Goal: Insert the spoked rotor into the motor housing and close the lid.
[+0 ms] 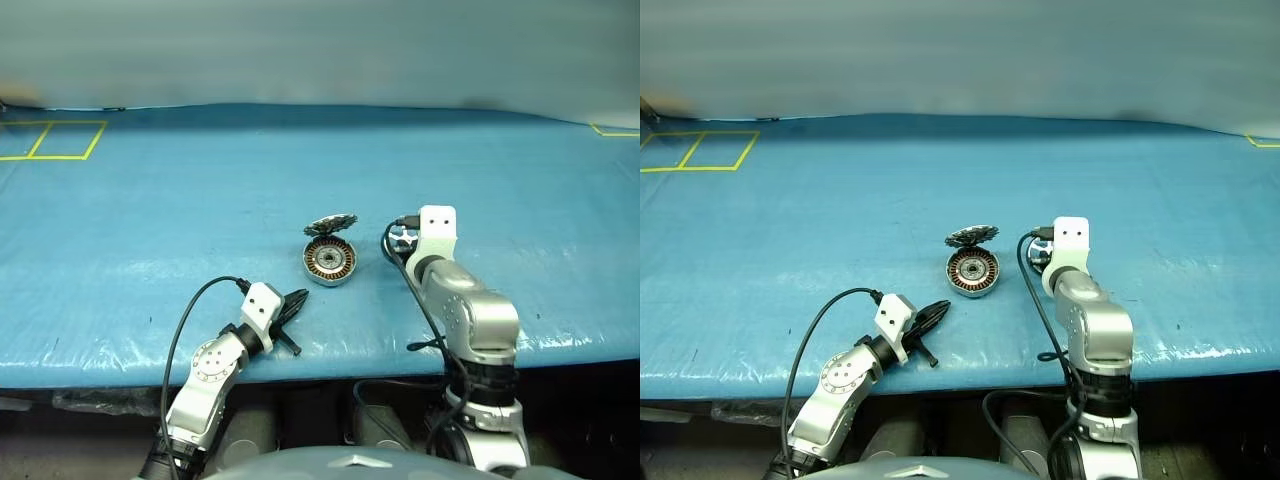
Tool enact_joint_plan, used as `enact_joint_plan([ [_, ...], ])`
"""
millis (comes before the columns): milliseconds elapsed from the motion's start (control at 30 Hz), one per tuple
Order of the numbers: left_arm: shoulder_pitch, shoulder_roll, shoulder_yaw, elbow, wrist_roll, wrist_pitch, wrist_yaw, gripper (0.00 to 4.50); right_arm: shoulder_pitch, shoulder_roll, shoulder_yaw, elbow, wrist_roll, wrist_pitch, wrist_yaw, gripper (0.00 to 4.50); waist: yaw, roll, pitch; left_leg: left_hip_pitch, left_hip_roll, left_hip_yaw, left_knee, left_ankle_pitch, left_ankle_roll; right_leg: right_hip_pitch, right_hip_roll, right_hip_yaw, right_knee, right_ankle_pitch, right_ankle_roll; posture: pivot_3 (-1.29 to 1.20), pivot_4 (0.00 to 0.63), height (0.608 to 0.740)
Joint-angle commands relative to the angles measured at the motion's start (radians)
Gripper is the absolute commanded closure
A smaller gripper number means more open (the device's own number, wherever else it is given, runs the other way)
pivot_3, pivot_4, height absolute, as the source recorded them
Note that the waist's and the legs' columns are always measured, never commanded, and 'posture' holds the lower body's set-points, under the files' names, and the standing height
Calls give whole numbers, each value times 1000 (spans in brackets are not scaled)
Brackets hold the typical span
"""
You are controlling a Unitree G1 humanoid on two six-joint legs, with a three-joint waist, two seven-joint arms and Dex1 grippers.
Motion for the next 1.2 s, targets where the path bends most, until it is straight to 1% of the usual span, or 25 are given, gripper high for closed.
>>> enact_joint_plan([
  [33,5,7,2,-16,-3,8,-3,4500,59,-83,82,-179,53,119,81,3579,-1,0,0,0,0,0,0,0,0,0,0,0,0,0,0,0,150,740],
  [100,3,10,4,-14,-3,9,-5,4500,97,-200,165,-284,67,156,131,3668,-1,0,0,0,0,0,0,0,0,0,-1,-1,-1,-1,-1,0,150,740],
  [133,2,10,5,-14,-4,10,-5,4500,109,-247,194,-317,72,166,148,3893,-1,0,1,-1,0,0,0,0,0,0,-1,-1,-1,-1,-2,0,150,740],
  [167,2,10,5,-13,-4,11,-5,4500,115,-278,212,-338,76,172,160,4278,-1,0,1,-1,0,0,0,0,0,0,-2,-2,-1,-3,-3,0,150,740],
  [200,1,9,5,-13,-5,11,-5,4500,122,-304,225,-359,82,174,172,4475,-3,-1,1,-1,-1,0,0,0,0,0,-2,-2,-1,-4,-2,0,150,740],
  [267,-3,9,3,-7,-4,11,-9,4500,131,-350,253,-412,96,189,193,4475,-1,-1,1,-1,0,0,1,0,0,-1,-1,-2,-1,-6,0,0,150,740],
  [333,-7,8,1,-3,-4,12,-11,4500,129,-353,255,-429,103,199,198,4475,0,-2,2,-1,0,-1,1,0,0,0,-1,-3,-1,-6,1,0,150,740],
  [400,-10,7,1,-2,-5,13,-14,4500,117,-323,233,-413,91,195,177,4475,0,-3,2,-1,0,-1,1,0,0,0,-1,-3,-1,-4,4,0,150,740],
  [500,-11,7,3,0,-4,13,-15,4500,81,-232,164,-382,61,172,119,4475,1,-3,2,-1,0,-1,1,0,0,-1,-1,-3,-1,-3,5,0,150,740],
  [600,-8,7,7,-1,-4,13,-13,4500,41,-157,123,-366,34,182,70,3889,1,-3,2,-2,-1,-1,1,0,0,-1,-1,-3,-1,-3,5,0,150,740],
  [700,-2,8,7,-2,-2,11,-13,4500,24,-111,111,-331,-11,179,13,2940,1,-3,2,-2,-1,-1,1,0,0,-1,-2,-3,-1,-3,6,0,150,740],
  [767,-1,7,8,-3,-2,11,-12,4500,22,-78,97,-304,-26,171,-9,2940,1,-3,2,-3,-1,-2,1,0,0,-1,-2,-3,-1,-1,1,0,150,740],
  [867,-2,5,8,-3,-2,11,-11,4500,29,-15,60,-278,-28,154,-23,2940,1,-2,2,-3,-1,-2,0,0,-1,-2,-2,-3,-1,-1,1,0,150,740],
  [1033,-4,3,5,-1,-1,10,-12,4500,35,43,15,-234,-37,112,-38,2940,0,-2,2,-3,-2,-2,0,0,0,-2,-2,-3,-1,-1,1,0,150,740],
  [1133,-4,1,1,-1,0,10,-13,4500,34,61,8,-221,-46,94,-46,2380,0,-2,2,-3,-2,-2,0,0,0,-2,-2,-4,-1,-1,1,0,150,740],
  [1200,-4,0,1,-1,0,10,-13,4500,35,66,15,-213,-54,89,-52,1706,0,-2,2,-3,-2,-2,0,0,0,-2,-2,-4,-1,-1,1,0,150,740],
])
